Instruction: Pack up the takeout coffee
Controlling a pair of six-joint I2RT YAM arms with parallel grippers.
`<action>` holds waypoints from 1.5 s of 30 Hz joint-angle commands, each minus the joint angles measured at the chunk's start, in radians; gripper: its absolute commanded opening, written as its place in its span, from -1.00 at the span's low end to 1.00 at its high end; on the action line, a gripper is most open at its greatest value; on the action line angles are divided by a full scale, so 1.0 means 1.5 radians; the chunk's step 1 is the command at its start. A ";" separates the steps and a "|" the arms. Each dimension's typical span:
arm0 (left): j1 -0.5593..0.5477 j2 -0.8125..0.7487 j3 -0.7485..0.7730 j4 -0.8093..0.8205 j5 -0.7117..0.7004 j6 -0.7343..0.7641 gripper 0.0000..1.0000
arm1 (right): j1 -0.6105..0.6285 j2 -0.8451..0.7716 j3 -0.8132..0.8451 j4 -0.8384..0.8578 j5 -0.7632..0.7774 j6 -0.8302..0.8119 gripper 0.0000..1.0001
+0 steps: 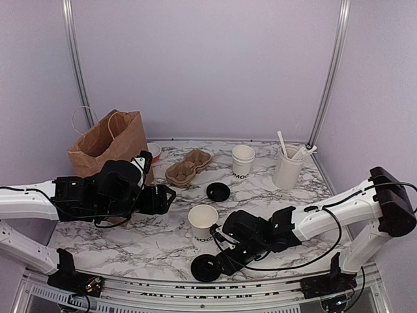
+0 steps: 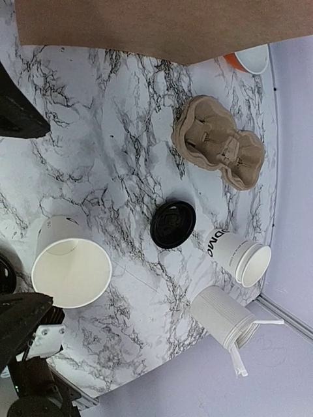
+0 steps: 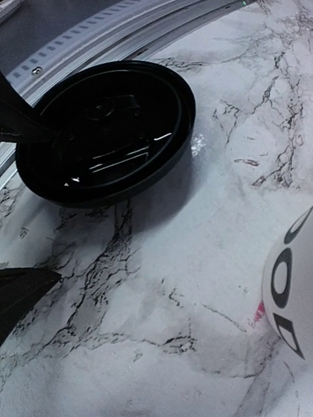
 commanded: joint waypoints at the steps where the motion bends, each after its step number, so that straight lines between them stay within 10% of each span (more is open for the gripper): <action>1: 0.026 -0.016 -0.020 0.038 0.074 -0.027 0.64 | 0.011 0.048 0.054 0.004 0.035 0.041 0.22; 20: 0.082 -0.033 -0.075 0.105 0.166 -0.026 0.65 | 0.019 0.041 0.035 -0.025 0.037 0.100 -0.75; 34: 0.097 -0.046 -0.096 0.228 0.287 -0.025 0.65 | -0.114 -0.205 -0.113 0.198 -0.179 0.108 -0.85; 45: 0.097 -0.036 -0.026 0.376 0.425 0.067 0.89 | -0.249 -0.175 0.009 0.449 -0.452 0.173 -0.84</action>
